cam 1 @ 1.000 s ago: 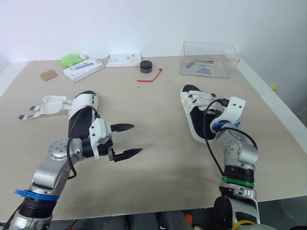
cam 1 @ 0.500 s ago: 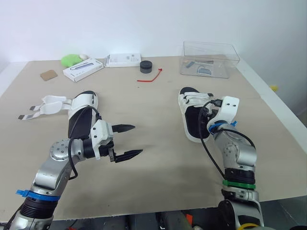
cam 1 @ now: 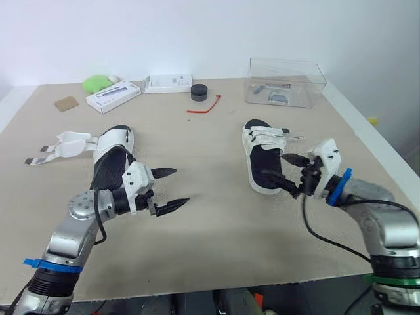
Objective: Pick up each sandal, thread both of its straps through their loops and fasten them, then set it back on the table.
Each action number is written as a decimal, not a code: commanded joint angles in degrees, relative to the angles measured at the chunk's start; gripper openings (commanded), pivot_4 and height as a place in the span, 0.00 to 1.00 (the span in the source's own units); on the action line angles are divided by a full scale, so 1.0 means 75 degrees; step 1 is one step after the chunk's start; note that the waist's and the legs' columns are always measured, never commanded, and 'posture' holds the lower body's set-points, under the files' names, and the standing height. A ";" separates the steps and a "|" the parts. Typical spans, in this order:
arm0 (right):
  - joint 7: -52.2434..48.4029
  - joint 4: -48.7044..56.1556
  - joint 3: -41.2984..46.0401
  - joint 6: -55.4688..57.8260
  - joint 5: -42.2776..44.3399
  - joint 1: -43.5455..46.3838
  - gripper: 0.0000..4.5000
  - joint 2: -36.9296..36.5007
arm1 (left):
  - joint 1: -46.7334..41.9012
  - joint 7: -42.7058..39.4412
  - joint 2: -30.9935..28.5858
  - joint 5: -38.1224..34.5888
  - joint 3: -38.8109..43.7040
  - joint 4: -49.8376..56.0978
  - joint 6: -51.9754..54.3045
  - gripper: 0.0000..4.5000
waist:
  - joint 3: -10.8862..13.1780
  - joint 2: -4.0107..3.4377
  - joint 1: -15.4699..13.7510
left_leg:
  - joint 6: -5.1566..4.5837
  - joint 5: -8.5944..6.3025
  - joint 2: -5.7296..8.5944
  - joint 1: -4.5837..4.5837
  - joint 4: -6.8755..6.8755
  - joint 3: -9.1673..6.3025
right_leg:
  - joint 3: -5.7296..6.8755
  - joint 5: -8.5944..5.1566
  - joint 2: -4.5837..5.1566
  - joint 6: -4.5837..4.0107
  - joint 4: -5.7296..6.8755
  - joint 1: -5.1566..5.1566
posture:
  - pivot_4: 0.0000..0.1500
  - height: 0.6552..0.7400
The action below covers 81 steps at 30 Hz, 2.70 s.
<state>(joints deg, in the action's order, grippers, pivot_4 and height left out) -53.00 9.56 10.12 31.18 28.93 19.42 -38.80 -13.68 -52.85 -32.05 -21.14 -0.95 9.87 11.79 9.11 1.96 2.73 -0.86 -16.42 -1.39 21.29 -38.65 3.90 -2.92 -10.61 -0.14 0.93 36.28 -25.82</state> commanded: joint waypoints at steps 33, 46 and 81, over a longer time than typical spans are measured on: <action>-0.3638 -0.5051 -0.2581 -0.3870 -0.1224 0.4327 0.99 0.2974 | -0.1355 0.7088 0.2644 0.1897 0.1605 -0.0205 0.3611 1.00 | 0.0001 0.0040 -0.0036 | 0.0018 0.0016 -0.0009 -0.0022 -0.0003 -0.0061 | 0.0046 0.0078 0.0035 -0.0101 -0.0008 0.0040 | 1.00 1.00; -0.3410 -0.5018 -0.2520 -0.3982 -0.1356 0.4304 0.99 0.2927 | -0.2374 0.6719 0.2344 0.2007 0.1486 -0.2347 0.2632 1.00 | 0.0000 0.0040 -0.0038 | 0.0031 0.0018 -0.0001 -0.0021 -0.0003 -0.0064 | 0.0062 0.0080 0.0056 -0.0100 -0.0007 0.0040 | 1.00 1.00; -0.1637 -0.5688 -0.2005 -0.2673 -0.1564 0.4779 1.00 0.3125 | -0.1425 0.3712 0.0960 0.1877 0.0294 -0.1275 0.0991 0.01 | 0.0001 0.0039 -0.0026 | 0.0055 0.0030 -0.0001 0.0001 0.0014 -0.0063 | 0.0074 0.0088 0.0069 -0.0108 -0.0013 0.0017 | 1.00 1.00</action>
<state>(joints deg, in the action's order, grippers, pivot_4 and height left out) -64.95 -35.95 -5.93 11.96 16.79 54.81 -15.12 -25.36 -19.20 -23.64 -6.18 3.54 -5.67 23.23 9.12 2.25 2.53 -0.44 -16.19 -1.39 21.37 -38.54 3.44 -2.37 -9.95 0.38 0.12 36.19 -25.79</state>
